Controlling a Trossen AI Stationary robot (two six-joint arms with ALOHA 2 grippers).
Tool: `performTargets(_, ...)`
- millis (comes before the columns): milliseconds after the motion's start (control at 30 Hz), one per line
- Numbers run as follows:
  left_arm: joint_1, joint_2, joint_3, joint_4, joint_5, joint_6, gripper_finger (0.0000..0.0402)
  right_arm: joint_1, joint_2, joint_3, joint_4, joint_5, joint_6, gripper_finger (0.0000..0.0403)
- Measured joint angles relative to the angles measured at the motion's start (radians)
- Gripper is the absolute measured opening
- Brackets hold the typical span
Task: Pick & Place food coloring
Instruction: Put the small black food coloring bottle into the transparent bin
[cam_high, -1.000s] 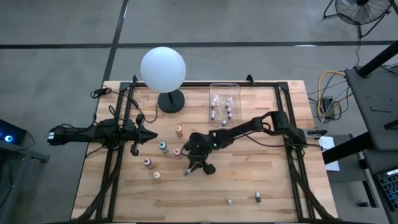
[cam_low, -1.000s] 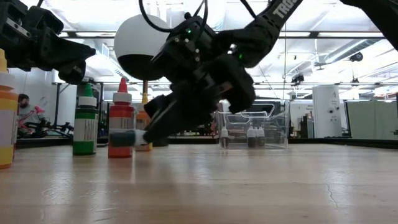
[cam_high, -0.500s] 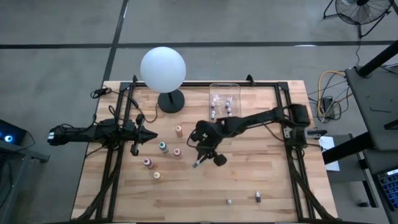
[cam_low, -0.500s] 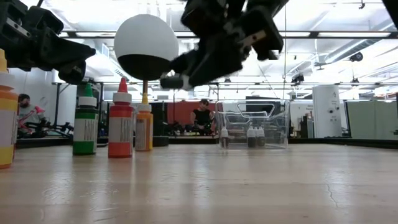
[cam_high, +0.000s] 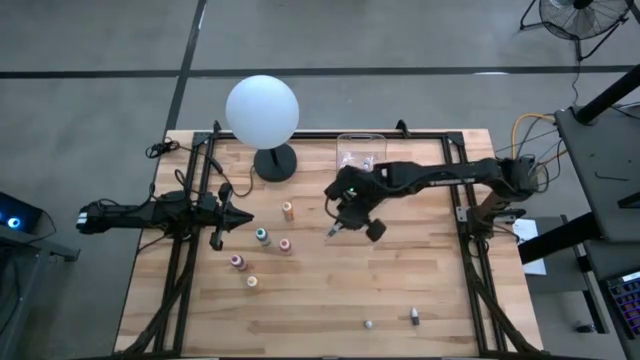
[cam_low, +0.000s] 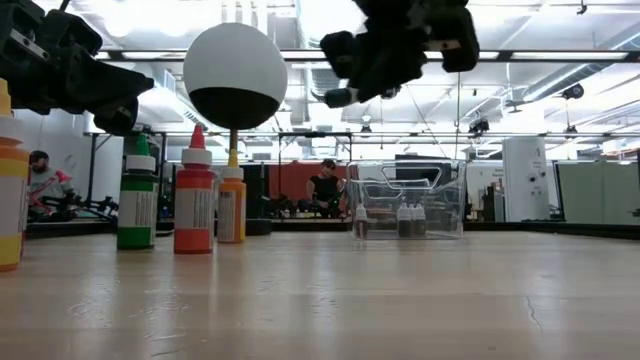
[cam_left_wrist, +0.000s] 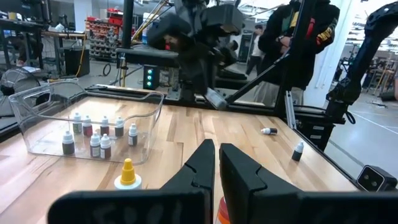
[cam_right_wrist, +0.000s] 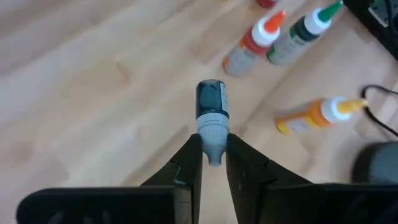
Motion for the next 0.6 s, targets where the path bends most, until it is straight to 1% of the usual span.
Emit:
performTargets(133, 0.000, 0.000, 0.000, 0.000, 0.000, 0.000, 0.0000, -0.029, -0.023, 0.028, -0.097, 0.044, -0.082, 0.0048)
performTargets(333, 0.000, 0.000, 0.000, 0.000, 0.000, 0.000, 0.0000, -0.080, -0.038, 0.077, -0.213, 0.138, -0.226, 0.0048)
performTargets(600, 0.000, 0.000, 0.000, 0.000, 0.000, 0.000, 0.0000, -0.160, -0.039, 0.100, -0.269, 0.261, -0.508, 0.0047)
